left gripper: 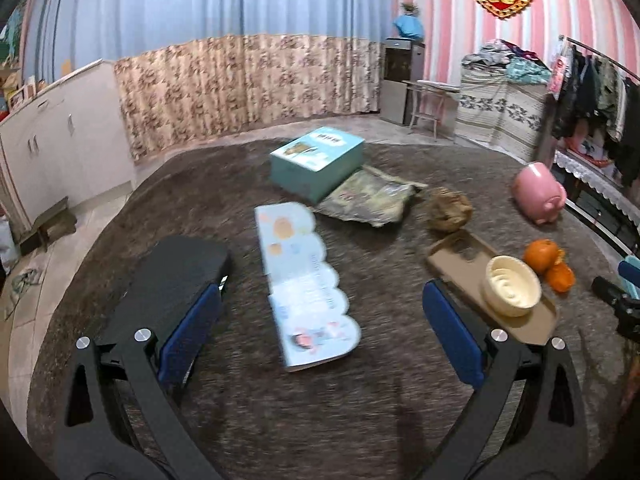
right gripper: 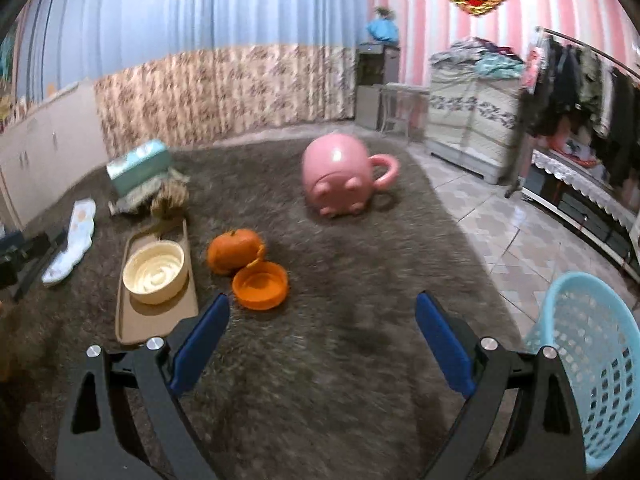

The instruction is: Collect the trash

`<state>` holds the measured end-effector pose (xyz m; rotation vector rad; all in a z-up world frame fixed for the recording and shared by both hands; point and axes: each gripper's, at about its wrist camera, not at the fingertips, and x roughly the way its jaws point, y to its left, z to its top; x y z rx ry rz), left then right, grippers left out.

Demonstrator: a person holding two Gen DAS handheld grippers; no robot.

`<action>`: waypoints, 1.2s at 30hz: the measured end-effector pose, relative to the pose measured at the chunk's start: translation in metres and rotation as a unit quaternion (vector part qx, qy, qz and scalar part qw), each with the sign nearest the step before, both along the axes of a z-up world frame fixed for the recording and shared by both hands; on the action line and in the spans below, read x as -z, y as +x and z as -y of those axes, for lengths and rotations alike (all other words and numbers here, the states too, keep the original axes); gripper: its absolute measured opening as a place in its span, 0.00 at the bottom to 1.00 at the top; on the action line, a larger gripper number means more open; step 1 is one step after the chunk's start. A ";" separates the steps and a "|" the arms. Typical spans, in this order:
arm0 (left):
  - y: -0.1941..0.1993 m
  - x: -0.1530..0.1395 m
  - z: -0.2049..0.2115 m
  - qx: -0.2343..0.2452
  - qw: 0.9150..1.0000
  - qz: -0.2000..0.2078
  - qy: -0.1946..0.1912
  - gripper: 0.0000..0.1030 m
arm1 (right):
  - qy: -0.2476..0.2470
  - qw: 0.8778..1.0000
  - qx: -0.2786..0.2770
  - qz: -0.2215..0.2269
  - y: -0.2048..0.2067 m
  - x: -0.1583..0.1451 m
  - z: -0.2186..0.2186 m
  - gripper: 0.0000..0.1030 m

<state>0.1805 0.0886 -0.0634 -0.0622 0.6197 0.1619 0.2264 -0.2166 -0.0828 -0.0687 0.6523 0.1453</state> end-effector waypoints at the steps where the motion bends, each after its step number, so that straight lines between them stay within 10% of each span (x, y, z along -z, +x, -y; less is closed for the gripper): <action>1: 0.001 0.003 -0.005 -0.004 1.000 -0.003 -0.003 0.95 | -0.005 1.000 -0.009 -0.012 0.007 0.004 -0.005 0.89; 7: 0.006 0.014 -0.022 -0.016 0.999 -0.015 -0.040 0.95 | -0.033 0.998 -0.042 -0.037 0.027 0.017 -0.031 0.88; 15: 0.031 0.026 -0.013 -0.021 0.998 -0.062 -0.022 0.95 | -0.016 0.996 -0.077 -0.045 0.029 0.016 -0.036 0.39; 25: 0.050 0.048 -0.015 -0.023 0.991 -0.122 -0.044 0.93 | 0.003 0.998 -0.058 -0.021 0.010 -0.001 -0.015 0.39; 36: 0.038 0.042 0.009 0.006 0.994 -0.109 -0.002 0.56 | 0.019 0.999 -0.023 0.014 -0.031 -0.026 0.030 0.39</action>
